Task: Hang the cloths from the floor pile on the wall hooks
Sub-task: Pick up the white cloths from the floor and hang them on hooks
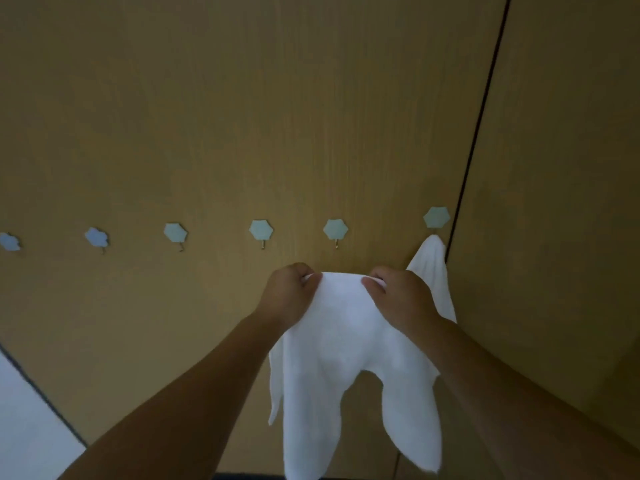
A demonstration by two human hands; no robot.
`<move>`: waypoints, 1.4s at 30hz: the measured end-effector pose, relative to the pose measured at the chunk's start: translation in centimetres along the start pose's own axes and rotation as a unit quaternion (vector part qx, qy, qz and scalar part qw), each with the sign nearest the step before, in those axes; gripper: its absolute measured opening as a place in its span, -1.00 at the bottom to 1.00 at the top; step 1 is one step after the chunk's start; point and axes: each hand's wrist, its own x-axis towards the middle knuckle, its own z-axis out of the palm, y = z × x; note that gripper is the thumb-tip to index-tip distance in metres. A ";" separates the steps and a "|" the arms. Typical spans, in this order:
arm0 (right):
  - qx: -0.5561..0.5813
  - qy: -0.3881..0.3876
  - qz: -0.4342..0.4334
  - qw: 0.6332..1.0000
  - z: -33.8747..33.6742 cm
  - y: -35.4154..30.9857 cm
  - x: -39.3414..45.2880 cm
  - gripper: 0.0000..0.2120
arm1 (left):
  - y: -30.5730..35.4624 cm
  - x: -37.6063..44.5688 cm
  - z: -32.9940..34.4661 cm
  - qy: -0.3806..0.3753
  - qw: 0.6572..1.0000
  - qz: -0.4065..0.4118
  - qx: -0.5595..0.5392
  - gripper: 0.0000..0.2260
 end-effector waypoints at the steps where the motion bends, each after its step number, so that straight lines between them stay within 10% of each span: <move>1: -0.007 0.005 0.006 1.000 0.4 0.2 1.0 -0.77 | -0.4 1.3 0.4 -0.001 1.000 0.002 0.002 -0.80; 18: 0.054 0.147 0.099 0.983 7.5 3.2 11.9 -0.65 | -4.1 12.1 4.6 0.082 0.995 -0.011 -0.059 -0.62; 42: -0.145 -0.191 0.110 0.965 8.5 5.9 6.1 -0.65 | -8.6 7.8 6.1 -0.100 0.994 0.018 0.044 -0.78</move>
